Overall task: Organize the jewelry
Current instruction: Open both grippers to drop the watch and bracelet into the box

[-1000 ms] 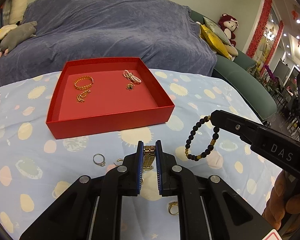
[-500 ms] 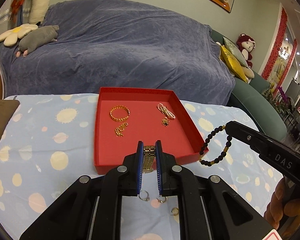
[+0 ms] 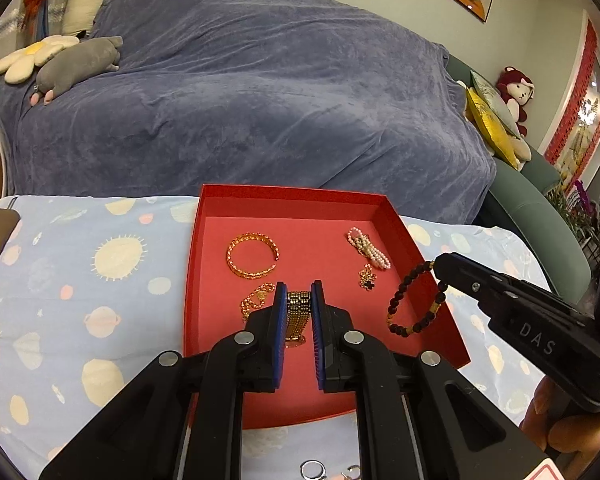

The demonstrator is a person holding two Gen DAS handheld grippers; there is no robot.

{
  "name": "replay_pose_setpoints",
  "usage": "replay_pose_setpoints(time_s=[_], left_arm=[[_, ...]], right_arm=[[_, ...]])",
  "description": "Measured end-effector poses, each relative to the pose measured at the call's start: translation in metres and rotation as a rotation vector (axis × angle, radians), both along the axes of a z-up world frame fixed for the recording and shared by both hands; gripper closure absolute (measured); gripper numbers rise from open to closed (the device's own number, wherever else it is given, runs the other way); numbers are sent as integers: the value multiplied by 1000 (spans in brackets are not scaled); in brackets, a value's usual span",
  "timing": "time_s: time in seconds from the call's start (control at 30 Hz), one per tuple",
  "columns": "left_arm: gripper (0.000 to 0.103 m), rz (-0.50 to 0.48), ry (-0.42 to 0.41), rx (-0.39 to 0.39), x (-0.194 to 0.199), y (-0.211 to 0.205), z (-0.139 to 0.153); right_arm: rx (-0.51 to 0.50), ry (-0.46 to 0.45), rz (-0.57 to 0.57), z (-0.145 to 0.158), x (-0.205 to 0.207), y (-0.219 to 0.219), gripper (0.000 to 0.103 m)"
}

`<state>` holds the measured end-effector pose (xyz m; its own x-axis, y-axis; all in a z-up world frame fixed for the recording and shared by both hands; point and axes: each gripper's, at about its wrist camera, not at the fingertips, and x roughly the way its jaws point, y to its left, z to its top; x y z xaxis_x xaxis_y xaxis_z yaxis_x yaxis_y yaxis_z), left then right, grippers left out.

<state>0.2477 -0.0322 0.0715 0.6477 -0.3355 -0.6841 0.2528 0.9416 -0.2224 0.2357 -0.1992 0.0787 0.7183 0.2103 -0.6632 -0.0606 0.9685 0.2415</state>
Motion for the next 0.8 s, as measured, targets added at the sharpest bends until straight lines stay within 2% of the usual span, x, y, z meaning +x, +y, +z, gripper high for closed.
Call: replay_pose_setpoints(time_s=[0.27,0.47,0.6,0.63,0.7,0.77,0.8], left_arm=[[94,20,36,42,14,5,-22],[94,30,47,49,20,9,-29],[94,34,49,53,22,10,-30],[91,35,41,49,21,10,-29],[85,33,26,53,19,9,-26],[61,49,1,63,16,9,-21],[59,57,-8,61,14,10,-18]], right_arm=[[-31,65,-8,-35,22,0,96],[-60,74,-30,-43,29,-5,96],[-62,80,-70,-45,30,-15,88],[-58,74,-83,-43,29,-19,81],[-47,59,-98,-37,25,-24,73],[-46,41,-102,-29,20,-27,72],[-49,29,-102,-23,17,-27,72]])
